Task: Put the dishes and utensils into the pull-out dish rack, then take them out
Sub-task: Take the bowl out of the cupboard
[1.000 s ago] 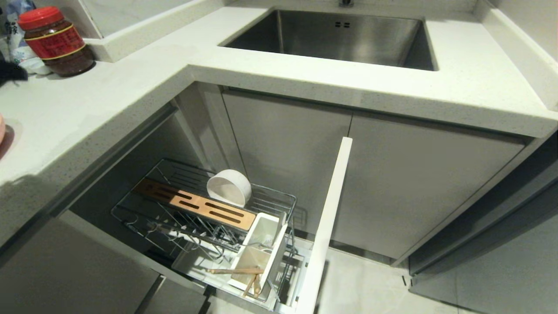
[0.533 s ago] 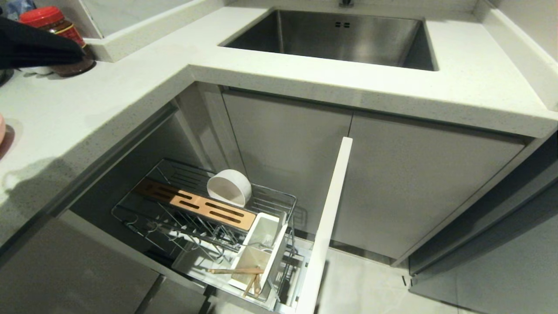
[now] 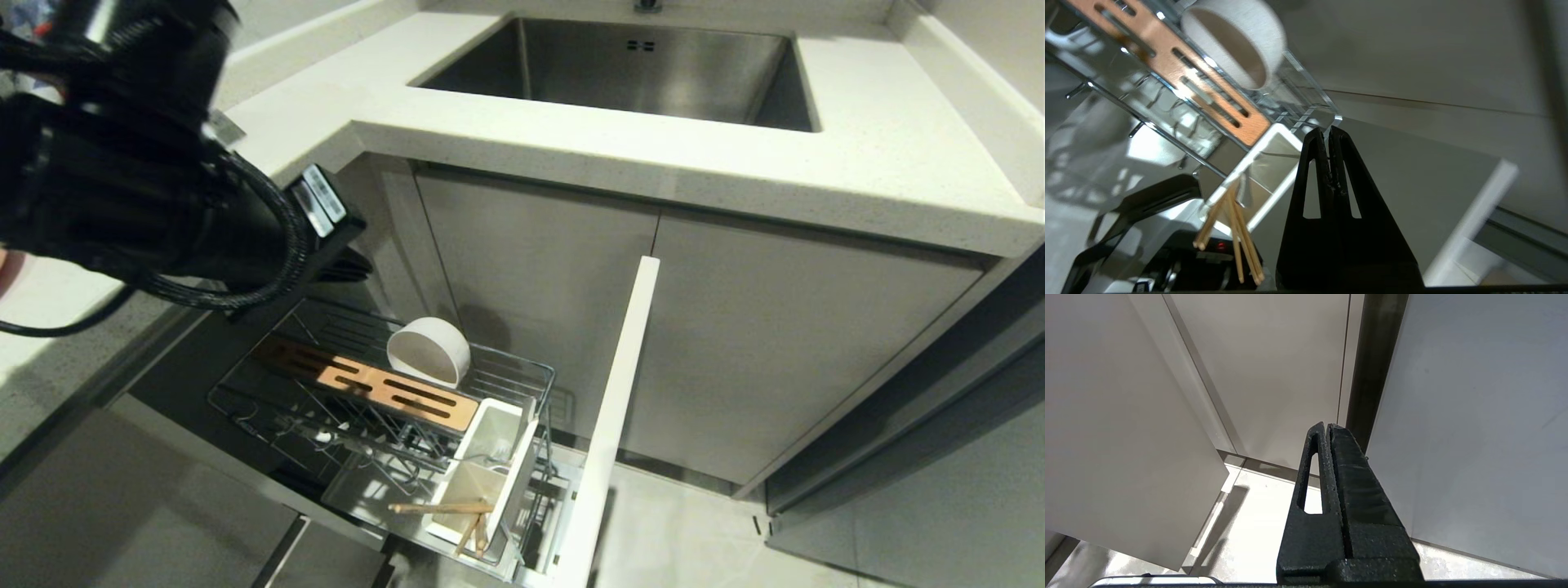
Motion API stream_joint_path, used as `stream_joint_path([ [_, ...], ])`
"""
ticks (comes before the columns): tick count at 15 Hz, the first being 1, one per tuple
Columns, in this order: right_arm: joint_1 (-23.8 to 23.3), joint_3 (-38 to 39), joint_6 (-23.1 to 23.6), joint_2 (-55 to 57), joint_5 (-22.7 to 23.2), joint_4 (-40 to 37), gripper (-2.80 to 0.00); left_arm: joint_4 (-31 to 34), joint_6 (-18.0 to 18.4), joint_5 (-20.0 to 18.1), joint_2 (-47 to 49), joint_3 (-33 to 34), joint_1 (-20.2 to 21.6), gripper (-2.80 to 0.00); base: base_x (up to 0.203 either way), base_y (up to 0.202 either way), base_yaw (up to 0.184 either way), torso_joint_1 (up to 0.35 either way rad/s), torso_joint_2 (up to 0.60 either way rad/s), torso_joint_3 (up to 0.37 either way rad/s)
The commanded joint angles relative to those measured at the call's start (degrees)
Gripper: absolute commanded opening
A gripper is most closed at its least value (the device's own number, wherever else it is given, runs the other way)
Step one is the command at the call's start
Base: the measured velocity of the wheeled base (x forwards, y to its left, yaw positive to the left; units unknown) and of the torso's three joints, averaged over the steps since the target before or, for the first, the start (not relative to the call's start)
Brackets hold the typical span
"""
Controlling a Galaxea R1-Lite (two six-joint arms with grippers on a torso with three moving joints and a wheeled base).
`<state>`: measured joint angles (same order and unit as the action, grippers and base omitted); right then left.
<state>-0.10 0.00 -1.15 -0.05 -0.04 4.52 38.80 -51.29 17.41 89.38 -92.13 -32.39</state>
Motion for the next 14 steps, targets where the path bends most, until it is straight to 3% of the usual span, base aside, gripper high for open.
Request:
stream_joint_path([
  [1, 0.01, 1.49, 0.00, 0.05, 0.04, 0.05, -2.80, -4.63, -0.54, 0.15, 6.90, 3.90, 2.18, -2.80, 0.000, 0.000, 0.000, 0.000, 0.00, 0.000],
  [4, 0.01, 1.49, 0.00, 0.05, 0.04, 0.05, -2.80, -9.09, -0.32, -0.38, 10.45, 7.42, 5.34, -2.80, 0.000, 0.000, 0.000, 0.000, 0.00, 0.000],
  [5, 0.01, 1.49, 0.00, 0.05, 0.04, 0.05, -2.80, -11.00, -0.17, -0.78, 11.74, 7.83, 5.99, 0.00, 0.000, 0.000, 0.000, 0.000, 0.00, 0.000],
  [10, 0.01, 1.50, 0.00, 0.05, -0.02, 0.05, -2.80, -16.92, 0.25, -4.91, 16.00, 10.47, 7.76, 0.00, 0.000, 0.000, 0.000, 0.000, 0.00, 0.000],
  [14, 0.01, 1.49, 0.00, 0.05, 0.04, 0.05, -2.80, -26.34, 4.25, -9.75, 19.20, 12.59, 11.11, 0.00, 0.000, 0.000, 0.000, 0.000, 0.00, 0.000],
])
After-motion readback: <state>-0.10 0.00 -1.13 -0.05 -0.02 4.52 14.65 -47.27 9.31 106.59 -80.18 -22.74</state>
